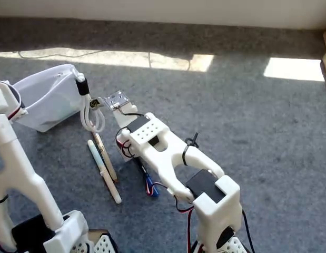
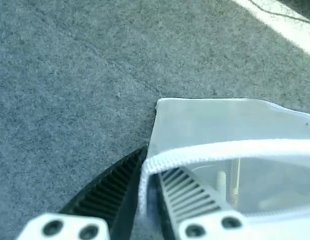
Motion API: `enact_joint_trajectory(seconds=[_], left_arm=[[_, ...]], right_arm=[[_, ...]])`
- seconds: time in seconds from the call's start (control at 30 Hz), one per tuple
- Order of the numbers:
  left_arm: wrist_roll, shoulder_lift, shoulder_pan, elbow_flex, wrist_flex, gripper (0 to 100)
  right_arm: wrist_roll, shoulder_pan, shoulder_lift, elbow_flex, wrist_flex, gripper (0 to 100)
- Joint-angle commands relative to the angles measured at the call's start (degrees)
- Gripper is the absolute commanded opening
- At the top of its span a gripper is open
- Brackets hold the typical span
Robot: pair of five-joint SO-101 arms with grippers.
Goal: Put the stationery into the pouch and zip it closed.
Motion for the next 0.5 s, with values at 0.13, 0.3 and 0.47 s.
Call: enact_joint_trajectory(seconds=[0.13, 0.3, 0.47], left_arm=[[0.6, -1.1, 0.7, -2.7, -1.1, 1], [0.6, -1.1, 6.1, -2.9, -1.1, 1], [0.6, -1.1, 12.7, -3.0, -1.3, 1]], right_arm=[[0.1, 5.0, -6.1, -8.4, 9.7, 0.5], [0.1, 7.7, -13.8, -8.8, 12.0, 0.5], [0.1, 10.3, -20.4, -8.8, 15.0, 0.5]])
